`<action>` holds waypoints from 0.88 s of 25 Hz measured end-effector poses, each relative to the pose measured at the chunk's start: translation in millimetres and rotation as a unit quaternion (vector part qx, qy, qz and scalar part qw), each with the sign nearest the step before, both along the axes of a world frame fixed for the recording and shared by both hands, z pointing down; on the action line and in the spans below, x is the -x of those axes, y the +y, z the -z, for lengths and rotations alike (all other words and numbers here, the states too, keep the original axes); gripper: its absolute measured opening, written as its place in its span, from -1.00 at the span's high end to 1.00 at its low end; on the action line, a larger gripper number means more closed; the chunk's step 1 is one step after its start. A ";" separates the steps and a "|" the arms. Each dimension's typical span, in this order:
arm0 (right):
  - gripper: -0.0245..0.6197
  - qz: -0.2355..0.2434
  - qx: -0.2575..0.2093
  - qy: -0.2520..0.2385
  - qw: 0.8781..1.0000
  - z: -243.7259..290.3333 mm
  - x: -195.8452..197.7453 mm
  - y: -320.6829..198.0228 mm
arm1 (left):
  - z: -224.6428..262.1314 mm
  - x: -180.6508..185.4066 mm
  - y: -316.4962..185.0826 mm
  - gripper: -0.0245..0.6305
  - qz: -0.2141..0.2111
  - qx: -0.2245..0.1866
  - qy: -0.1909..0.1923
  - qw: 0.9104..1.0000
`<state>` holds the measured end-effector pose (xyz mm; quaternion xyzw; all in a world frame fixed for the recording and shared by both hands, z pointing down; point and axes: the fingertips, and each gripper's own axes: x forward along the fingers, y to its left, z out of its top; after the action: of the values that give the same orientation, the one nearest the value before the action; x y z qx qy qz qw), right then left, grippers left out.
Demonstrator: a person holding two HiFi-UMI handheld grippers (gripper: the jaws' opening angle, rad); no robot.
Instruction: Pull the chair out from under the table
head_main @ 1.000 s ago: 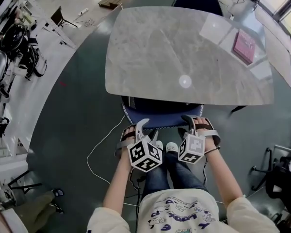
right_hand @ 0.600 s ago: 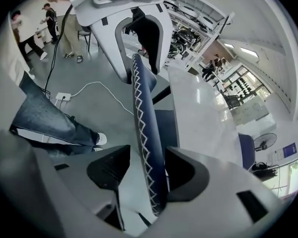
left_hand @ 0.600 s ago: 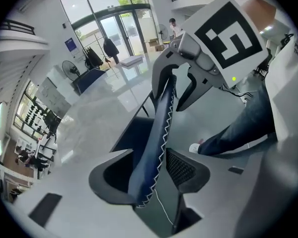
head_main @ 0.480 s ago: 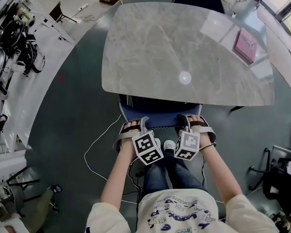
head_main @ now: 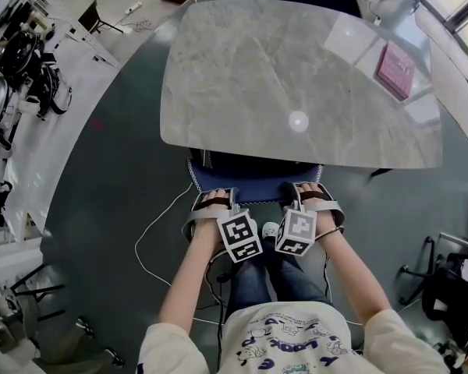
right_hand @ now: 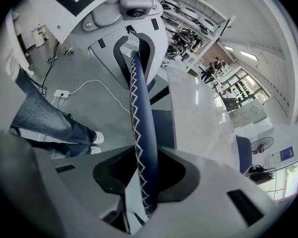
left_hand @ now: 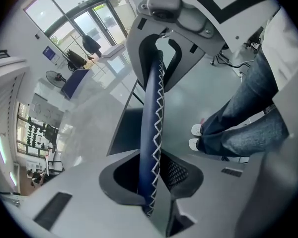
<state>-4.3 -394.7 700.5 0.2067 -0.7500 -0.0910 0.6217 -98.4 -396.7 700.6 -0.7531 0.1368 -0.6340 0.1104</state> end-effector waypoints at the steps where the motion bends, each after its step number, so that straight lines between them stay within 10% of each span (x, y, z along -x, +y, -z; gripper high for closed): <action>1: 0.56 0.002 0.000 0.000 1.000 0.1 -0.6 0.5 | 0.1 -0.5 0.7 0.62 -0.001 -0.001 0.002 1.000; 22: 0.68 0.020 0.054 -0.015 0.998 3.5 -3.6 54.9 | 6.0 -3.3 55.7 0.70 0.014 0.007 -0.003 1.000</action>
<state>-0.7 -339.8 696.9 0.1591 -0.7671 -0.0593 0.6186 -95.2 -341.0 694.6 -0.7501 0.1420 -0.6386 0.0966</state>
